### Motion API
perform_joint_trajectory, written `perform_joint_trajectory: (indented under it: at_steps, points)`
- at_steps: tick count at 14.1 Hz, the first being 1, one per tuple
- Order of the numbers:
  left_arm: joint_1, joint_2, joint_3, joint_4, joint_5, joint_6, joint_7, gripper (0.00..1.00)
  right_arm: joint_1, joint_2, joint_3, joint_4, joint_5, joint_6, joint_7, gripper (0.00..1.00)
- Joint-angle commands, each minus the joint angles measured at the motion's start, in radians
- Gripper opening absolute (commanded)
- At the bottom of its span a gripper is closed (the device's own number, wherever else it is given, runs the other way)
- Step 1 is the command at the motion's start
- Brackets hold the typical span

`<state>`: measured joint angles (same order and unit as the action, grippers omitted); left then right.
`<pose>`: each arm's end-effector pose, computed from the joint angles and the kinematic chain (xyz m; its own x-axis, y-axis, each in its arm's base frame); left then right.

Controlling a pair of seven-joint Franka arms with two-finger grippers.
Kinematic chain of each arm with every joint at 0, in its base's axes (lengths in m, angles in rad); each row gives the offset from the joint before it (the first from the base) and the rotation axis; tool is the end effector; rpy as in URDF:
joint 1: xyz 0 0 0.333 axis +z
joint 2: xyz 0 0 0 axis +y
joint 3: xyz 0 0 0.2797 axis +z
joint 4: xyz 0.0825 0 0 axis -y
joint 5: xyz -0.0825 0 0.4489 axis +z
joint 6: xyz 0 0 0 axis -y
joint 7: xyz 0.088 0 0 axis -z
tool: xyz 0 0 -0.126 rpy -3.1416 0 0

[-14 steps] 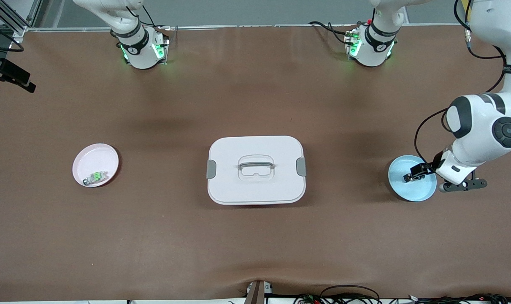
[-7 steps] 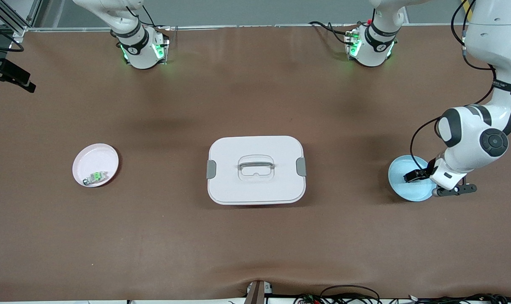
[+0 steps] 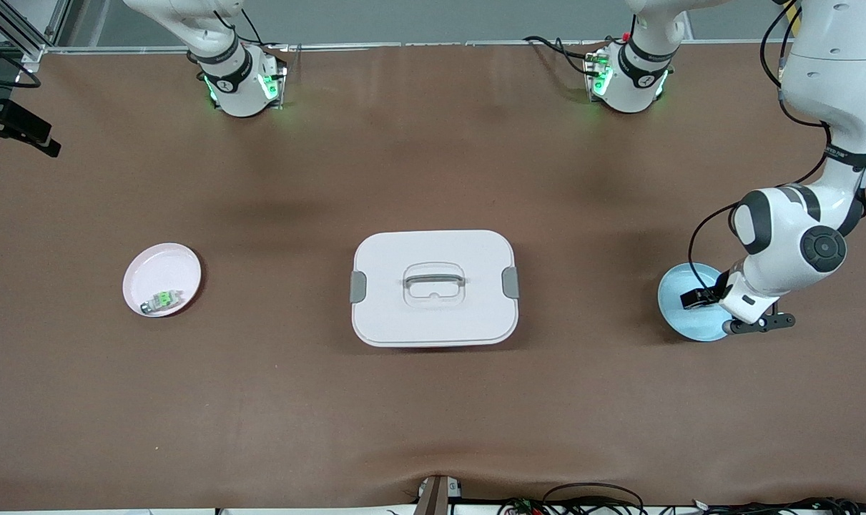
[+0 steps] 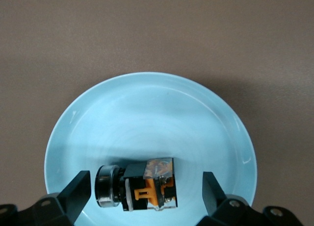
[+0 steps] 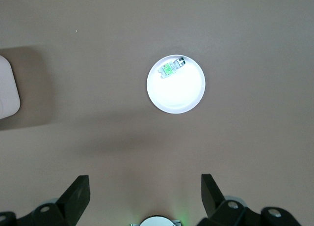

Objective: Transfer orange switch to right arm and place
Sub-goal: 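Lower the left gripper and close it on the orange switch, then lift the orange switch off the blue plate with the left gripper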

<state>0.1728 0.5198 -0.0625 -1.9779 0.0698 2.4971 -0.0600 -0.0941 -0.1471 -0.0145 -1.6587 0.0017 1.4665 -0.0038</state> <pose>0.6305 0.0682 0.0999 0.9925 0.1224 0.0015 0.1225 -0.9924 -0.0109 0.5627 -0.0616 0.6008 0.9935 -0.1041 -0.0451 -0.1044 -0.9945 -0.0040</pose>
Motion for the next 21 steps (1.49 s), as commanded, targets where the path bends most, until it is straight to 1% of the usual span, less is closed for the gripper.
perform_joint_trajectory:
  at_steps: [1,7,10,11,12,14,15,16,17,19,21]
  points:
    - [0.013,0.008,-0.003,-0.001,0.015,0.016,-0.017,1.0,-0.006,0.012,0.007,0.023,-0.009,-0.014,-0.001,1.0]
    - [0.014,0.016,-0.003,-0.006,0.015,0.016,-0.018,1.0,-0.006,0.012,0.007,0.023,-0.009,-0.014,-0.001,1.0]
    - [0.033,0.025,-0.003,-0.006,0.016,0.017,-0.018,1.0,-0.006,0.012,0.007,0.023,-0.011,-0.014,-0.001,1.0]
    - [0.033,0.028,-0.003,-0.006,0.016,0.017,-0.018,0.96,-0.006,0.012,0.007,0.023,-0.009,-0.014,-0.001,1.0]
    - [0.033,0.028,-0.003,-0.006,0.016,0.017,-0.018,0.84,-0.006,0.012,0.007,0.023,-0.008,-0.014,-0.001,1.0]
    - [0.033,0.022,-0.005,-0.005,0.016,0.016,-0.018,0.5,-0.006,0.014,0.008,0.023,-0.008,-0.014,0.001,1.0]
    - [0.033,0.014,-0.005,-0.006,0.016,0.011,-0.018,0.3,-0.006,0.014,0.008,0.023,-0.008,-0.014,0.001,1.0]
    - [0.033,0.005,-0.01,-0.006,0.016,0.006,-0.017,0.03,-0.006,0.014,0.008,0.023,-0.008,-0.014,0.001,1.0]
    - [0.031,-0.006,-0.011,-0.006,0.016,0.006,-0.017,0.0,-0.006,0.014,0.008,0.023,-0.008,-0.014,0.001,1.0]
    - [0.03,-0.041,-0.016,-0.002,0.015,-0.003,-0.014,0.0,-0.004,0.018,0.01,0.023,-0.008,-0.014,0.001,1.0]
    - [0.025,-0.093,-0.031,0.005,0.009,-0.088,-0.009,0.0,0.002,0.02,0.01,0.023,-0.008,-0.014,0.001,1.0]
